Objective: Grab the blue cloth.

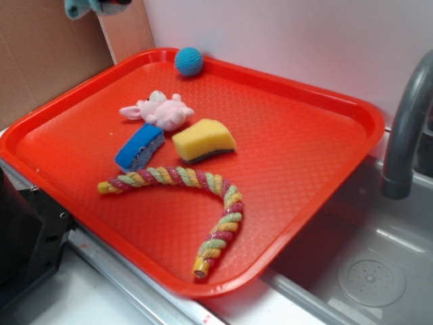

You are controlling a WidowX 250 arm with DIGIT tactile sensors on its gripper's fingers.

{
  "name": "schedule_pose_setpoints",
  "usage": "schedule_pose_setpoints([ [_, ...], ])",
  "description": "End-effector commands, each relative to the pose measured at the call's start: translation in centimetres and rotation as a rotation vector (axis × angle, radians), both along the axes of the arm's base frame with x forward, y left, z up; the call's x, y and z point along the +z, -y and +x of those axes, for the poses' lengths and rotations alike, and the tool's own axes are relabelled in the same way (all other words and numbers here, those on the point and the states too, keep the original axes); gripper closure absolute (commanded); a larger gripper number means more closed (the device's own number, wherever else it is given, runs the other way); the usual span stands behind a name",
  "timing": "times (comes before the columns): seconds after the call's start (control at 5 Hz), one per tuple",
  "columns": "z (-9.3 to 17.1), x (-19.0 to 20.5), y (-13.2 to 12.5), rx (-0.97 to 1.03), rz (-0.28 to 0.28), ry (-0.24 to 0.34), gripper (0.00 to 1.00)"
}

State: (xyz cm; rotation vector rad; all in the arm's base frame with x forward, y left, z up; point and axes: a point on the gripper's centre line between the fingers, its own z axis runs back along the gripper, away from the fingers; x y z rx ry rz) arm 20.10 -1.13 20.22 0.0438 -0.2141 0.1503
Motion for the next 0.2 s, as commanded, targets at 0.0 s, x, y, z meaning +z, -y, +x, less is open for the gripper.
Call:
schedule_pose_setpoints([
  [0.0, -0.07, 1.94, 0.19, -0.118, -0.026, 0.032, 1.0],
])
